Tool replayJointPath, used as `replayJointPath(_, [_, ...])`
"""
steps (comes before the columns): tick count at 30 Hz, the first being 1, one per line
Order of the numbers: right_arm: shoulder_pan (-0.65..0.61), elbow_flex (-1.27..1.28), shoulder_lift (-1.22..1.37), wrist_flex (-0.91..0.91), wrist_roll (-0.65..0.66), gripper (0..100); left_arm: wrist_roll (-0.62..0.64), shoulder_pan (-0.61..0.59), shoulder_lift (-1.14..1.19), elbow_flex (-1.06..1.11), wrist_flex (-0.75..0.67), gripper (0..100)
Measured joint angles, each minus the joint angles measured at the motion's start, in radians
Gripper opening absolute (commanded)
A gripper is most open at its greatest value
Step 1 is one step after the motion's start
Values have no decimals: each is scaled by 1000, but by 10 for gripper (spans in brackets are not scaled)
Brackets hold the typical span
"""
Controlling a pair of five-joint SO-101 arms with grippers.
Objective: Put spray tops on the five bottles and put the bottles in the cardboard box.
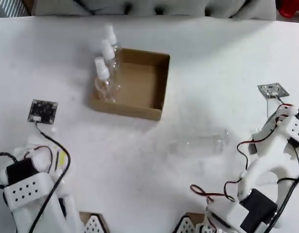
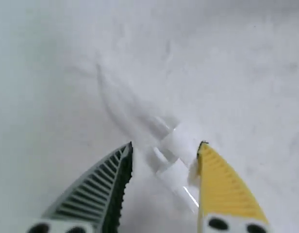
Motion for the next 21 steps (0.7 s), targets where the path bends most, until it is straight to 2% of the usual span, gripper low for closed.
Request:
replayJointPath(4, [0, 0, 0, 0, 2, 16, -78, 43, 15, 0, -60, 233])
replayJointPath(10, [0, 0, 0, 0, 2, 16, -350, 72, 15, 80, -86, 234])
replayJointPath(16, [-2, 0, 0, 0, 2, 16, -394, 101, 15, 89, -147, 225])
replayJointPath(18, [0, 0, 0, 0, 2, 16, -396, 98, 15, 89, -193, 169])
replayJointPath(21, [-2, 0, 0, 0, 2, 16, -397, 101, 15, 89, -227, 7])
